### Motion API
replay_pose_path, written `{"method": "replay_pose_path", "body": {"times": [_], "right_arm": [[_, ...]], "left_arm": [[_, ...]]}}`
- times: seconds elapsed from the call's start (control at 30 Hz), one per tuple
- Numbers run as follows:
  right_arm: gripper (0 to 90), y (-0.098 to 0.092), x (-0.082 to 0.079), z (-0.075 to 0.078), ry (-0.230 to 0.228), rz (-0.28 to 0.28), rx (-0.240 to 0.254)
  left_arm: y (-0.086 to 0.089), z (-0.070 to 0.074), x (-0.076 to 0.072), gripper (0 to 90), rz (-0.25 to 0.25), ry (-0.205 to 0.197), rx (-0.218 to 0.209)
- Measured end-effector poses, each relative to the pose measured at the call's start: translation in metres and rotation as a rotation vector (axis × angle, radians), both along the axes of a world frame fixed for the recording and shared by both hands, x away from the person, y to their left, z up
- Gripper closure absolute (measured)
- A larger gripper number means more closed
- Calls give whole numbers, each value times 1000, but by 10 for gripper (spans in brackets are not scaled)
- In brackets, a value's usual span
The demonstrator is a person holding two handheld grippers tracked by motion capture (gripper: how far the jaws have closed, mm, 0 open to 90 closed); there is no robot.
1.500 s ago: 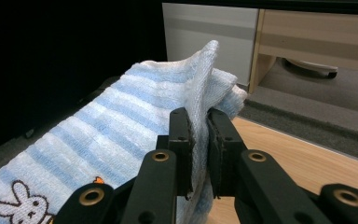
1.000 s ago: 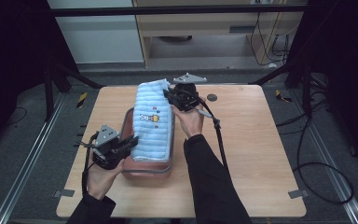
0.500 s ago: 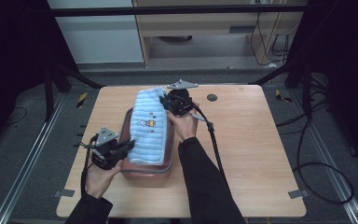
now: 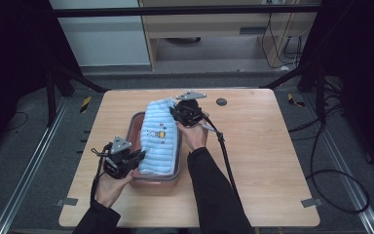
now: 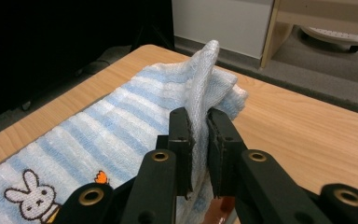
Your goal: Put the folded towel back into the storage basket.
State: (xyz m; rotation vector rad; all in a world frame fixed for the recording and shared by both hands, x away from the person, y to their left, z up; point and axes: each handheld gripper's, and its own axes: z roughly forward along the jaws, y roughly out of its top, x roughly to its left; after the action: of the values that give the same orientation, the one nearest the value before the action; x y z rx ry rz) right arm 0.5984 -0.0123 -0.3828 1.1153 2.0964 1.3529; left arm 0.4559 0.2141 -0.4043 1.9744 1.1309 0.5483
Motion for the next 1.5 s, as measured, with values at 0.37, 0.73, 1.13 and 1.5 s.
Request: {"method": "replay_pose_path", "body": {"times": [0.37,0.73,1.13,1.5], "right_arm": [[812,10,3,-22,34,16,-31],[803,16,5,-45,73,20,-69],[555,14,8,-49,62,22,-130],[327,-17,-4,-26,3,-6,-62]], "left_arm": [[2,-13,-1,826,14,56,20],[2,-24,2,815,23,102,47],[8,-23,4,682,66,109,46],[29,-5,-1,524,91,-1,-19]]}}
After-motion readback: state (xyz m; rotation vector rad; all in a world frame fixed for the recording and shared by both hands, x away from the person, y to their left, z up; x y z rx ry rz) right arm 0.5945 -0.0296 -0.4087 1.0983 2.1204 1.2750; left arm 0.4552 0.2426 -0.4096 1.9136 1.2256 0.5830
